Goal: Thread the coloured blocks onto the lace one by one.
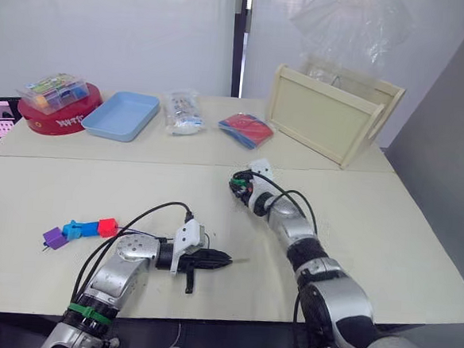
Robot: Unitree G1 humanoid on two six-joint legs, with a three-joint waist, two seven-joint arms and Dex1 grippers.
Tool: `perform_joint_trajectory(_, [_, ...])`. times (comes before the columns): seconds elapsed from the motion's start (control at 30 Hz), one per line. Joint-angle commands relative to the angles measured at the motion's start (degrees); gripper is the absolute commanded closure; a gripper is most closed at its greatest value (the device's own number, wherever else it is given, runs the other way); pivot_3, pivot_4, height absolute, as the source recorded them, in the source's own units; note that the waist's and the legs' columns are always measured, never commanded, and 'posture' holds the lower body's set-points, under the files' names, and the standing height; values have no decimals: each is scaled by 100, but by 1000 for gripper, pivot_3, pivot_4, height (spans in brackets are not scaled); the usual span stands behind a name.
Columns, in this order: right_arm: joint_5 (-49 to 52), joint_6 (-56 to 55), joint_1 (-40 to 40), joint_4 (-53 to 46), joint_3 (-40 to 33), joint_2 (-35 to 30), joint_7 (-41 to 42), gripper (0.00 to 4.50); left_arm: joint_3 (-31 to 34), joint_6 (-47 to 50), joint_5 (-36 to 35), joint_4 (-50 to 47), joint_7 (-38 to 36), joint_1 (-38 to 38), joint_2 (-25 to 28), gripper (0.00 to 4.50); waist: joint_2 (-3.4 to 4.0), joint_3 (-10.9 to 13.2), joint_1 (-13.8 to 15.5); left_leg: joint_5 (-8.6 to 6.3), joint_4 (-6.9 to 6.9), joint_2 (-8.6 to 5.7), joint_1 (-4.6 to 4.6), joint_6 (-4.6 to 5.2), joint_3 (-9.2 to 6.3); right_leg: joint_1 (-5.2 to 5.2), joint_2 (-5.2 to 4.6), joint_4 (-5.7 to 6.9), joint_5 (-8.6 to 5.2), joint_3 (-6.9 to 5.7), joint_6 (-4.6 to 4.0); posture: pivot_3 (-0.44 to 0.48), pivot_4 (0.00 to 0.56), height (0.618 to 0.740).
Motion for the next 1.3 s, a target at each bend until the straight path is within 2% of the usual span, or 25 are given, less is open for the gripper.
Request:
perform_joint_trajectory(0.03, [149,788,718,-1894,-18,-273,-1,3295,-6,-105,-97,-6,-29,-116,-126,4500,0,0,16,0,0,-1,-4,0,1,0,0,-1,0,1,0,0,150,740])
perform_joint_trajectory(0.17, [369,2235,2134,-4515,75,-472,-114,3295,-69,-134,-119,208,-148,-355,-312,4500,0,0,15,-1,0,2,-12,2,0,-10,4,-8,0,0,0,0,150,740])
perform_joint_trajectory(0.3, [889,4105,3364,-6922,-23,-334,-561,3295,-163,-319,-16,610,-327,-598,-435,4500,1,-1,-29,-1,-1,5,-11,3,1,-11,7,-12,0,2,0,0,150,740])
perform_joint_trajectory(0.4, [1078,5352,3975,-8122,-161,-96,-1052,3295,-212,-435,14,828,-447,-709,-494,4500,2,-1,-30,-1,-2,7,-6,3,3,-10,11,-16,0,6,0,0,150,740])
perform_joint_trajectory(0.47, [1134,5855,4275,-8571,-145,-101,-1175,3295,-249,-509,34,961,-487,-766,-555,4500,1,-1,10,-1,-3,6,-9,3,1,-9,10,-17,0,6,0,0,150,740])
perform_joint_trajectory(0.6, [1245,6229,4550,-8763,-659,202,-1451,3295,-299,-601,45,1116,-537,-845,-653,4500,1,-1,65,-1,-3,0,-10,3,2,-6,6,-27,0,7,0,0,150,740])
perform_joint_trajectory(0.8, [1131,6383,4588,-8617,-661,136,-1656,3295,-329,-697,115,1241,-614,-890,-657,4500,2,-1,76,-1,-3,0,-9,3,3,-7,8,-29,0,8,0,0,150,740])
perform_joint_trajectory(0.87, [1346,6475,4479,-8698,-744,164,-1545,2233,-307,-711,124,1268,-616,-899,-654,4500,1,-1,78,-1,-3,0,-8,3,3,-6,7,-29,0,9,0,0,150,740])
perform_joint_trajectory(1.0, [1940,7048,4062,-8947,-1411,329,-1267,941,-294,-714,130,1270,-618,-888,-652,4500,1,-1,78,-1,-3,0,-8,3,3,-6,7,-29,0,9,0,0,150,740])
perform_joint_trajectory(1.1, [2420,7640,3563,-9022,-1967,48,-895,21,-287,-720,130,1265,-598,-868,-655,4500,1,-1,98,-1,-3,-1,-10,3,4,-5,6,-30,0,9,0,0,150,740])
perform_joint_trajectory(1.2, [2863,8032,2997,-8810,-2306,-763,-316,21,-281,-740,132,1271,-575,-852,-663,4500,2,-1,110,-1,-3,-2,-10,3,3,-4,6,-32,0,9,0,0,150,740])
perform_joint_trajectory(1.27, [3087,7923,2788,-8617,-2202,-1457,127,21,-279,-747,133,1268,-557,-849,-672,4500,2,-1,113,-1,-2,-6,-11,4,3,-1,4,-37,0,9,0,0,150,740])
perform_joint_trajectory(1.3, [3093,7471,2758,-8526,-1778,-2246,720,21,-281,-749,133,1262,-548,-847,-676,4500,2,-1,113,-1,-2,-6,-10,4,4,-1,3,-40,0,9,0,0,150,740])
